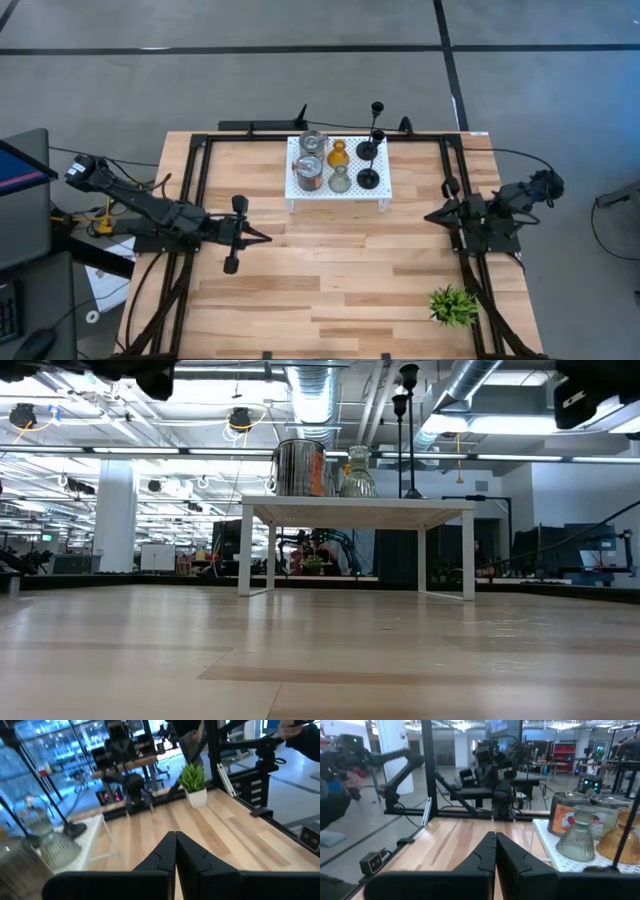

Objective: Pick & Place candle stick holders
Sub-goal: Return to Home Position

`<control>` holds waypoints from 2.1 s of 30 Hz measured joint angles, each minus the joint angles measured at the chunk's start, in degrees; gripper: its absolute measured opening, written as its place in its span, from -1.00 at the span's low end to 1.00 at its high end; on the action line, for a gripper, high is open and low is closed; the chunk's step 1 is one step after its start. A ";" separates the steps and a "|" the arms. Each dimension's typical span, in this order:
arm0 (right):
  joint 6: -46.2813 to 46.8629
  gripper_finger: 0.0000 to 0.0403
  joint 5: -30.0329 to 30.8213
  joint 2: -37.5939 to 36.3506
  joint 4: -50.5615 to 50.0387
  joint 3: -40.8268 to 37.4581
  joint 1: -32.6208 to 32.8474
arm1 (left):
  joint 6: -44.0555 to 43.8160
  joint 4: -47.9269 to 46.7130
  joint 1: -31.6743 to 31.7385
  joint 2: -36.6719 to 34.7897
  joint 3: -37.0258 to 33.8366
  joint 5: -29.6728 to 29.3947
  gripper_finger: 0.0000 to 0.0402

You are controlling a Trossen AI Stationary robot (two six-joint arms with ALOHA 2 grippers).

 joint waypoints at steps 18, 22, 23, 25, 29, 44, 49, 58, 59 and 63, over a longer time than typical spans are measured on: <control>-2.32 -1.00 -2.06 0.06 1.46 -1.27 0.07 | -1.36 7.84 29.67 3.38 0.07 22.83 -0.97; -2.29 -1.00 -2.07 0.06 1.37 -1.27 0.11 | -5.05 7.05 37.75 1.10 0.07 31.67 -0.97; -2.28 -1.00 -2.08 0.06 1.37 -1.27 0.11 | -5.43 6.15 39.30 0.22 0.07 33.11 -0.97; -2.29 -1.00 -2.08 0.06 1.36 -1.27 0.11 | -6.73 3.60 41.96 -1.56 0.07 35.71 -0.97; -2.23 -1.00 -1.85 0.06 1.35 -1.27 0.11 | -9.59 -4.15 44.69 -6.79 0.07 38.51 -0.97; -3.85 -1.00 1.82 0.03 1.36 -1.27 0.09 | -9.29 -22.20 42.27 -30.26 0.07 39.37 -0.98; -3.34 -1.00 2.07 0.03 1.36 -1.27 0.09 | -8.64 -25.43 42.29 -34.15 -0.84 37.75 -0.98; -1.26 -1.00 2.76 -0.01 9.63 -10.90 0.00 | -13.27 -20.17 42.27 -33.51 -12.57 37.56 -0.97; -1.04 -1.00 2.78 -0.01 10.61 -12.15 0.00 | -13.90 -18.75 42.27 -33.51 -14.07 37.51 -0.97; 0.12 -1.00 0.01 -0.05 14.05 -16.11 0.00 | -14.67 -14.62 42.27 -33.49 -18.71 38.38 -0.97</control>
